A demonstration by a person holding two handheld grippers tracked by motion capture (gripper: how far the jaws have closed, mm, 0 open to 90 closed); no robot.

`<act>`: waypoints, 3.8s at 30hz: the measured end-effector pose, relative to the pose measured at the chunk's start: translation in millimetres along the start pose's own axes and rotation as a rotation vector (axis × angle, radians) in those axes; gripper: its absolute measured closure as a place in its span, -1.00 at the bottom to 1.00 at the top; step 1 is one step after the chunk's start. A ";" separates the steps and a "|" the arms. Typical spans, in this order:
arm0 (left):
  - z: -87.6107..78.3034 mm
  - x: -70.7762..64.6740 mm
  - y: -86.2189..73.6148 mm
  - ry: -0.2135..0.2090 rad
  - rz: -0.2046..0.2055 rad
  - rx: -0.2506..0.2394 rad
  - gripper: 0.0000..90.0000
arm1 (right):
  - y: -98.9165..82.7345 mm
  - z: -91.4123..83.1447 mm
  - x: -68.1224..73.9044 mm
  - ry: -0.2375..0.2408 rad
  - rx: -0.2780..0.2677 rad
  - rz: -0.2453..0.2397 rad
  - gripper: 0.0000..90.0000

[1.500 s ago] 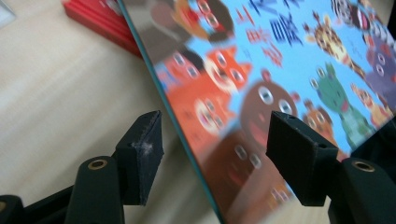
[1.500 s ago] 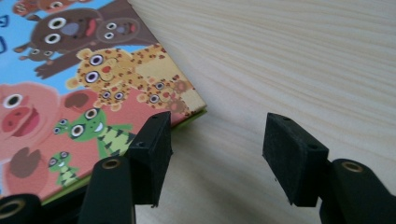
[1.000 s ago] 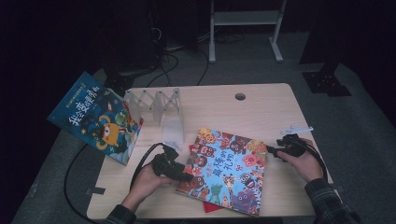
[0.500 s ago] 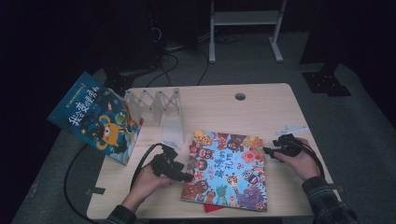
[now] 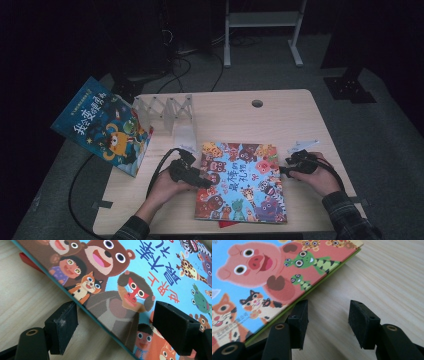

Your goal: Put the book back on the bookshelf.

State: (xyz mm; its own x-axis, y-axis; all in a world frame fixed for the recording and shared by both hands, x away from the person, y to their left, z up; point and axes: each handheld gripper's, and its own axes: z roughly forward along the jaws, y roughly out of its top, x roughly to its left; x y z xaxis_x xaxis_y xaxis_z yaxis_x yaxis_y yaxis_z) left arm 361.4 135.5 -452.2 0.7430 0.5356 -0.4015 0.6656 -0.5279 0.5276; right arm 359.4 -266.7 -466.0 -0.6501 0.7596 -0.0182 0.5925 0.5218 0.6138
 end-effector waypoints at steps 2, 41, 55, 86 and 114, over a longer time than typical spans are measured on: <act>0.9 -0.8 -0.7 -0.004 -0.001 -0.003 -0.58 | 0.3 -0.7 2.3 -0.006 0.005 -0.011 0.09; -11.2 2.9 -6.6 -0.045 -0.062 -0.007 -0.62 | 3.5 -2.7 30.2 0.137 0.045 -0.129 0.51; -24.9 -9.9 2.6 -0.079 -0.010 -0.118 -0.59 | 3.3 -3.5 31.1 0.142 0.051 -0.132 0.55; -24.2 -6.2 3.7 -0.158 -0.021 -0.244 -0.50 | 2.6 -3.9 33.0 0.118 0.050 -0.086 0.57; -49.6 -21.8 31.8 -0.100 -0.073 -0.283 -0.02 | 4.6 -2.5 34.5 0.099 0.050 -0.072 0.50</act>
State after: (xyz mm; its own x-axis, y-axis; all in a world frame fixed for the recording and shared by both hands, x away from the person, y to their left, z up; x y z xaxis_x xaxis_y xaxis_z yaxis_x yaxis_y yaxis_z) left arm 362.9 139.7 -389.5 0.7067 0.4905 -0.5099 0.6815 -0.2781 0.6770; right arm 338.4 -239.1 -461.8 -0.7338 0.6791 0.0188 0.5643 0.5939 0.5734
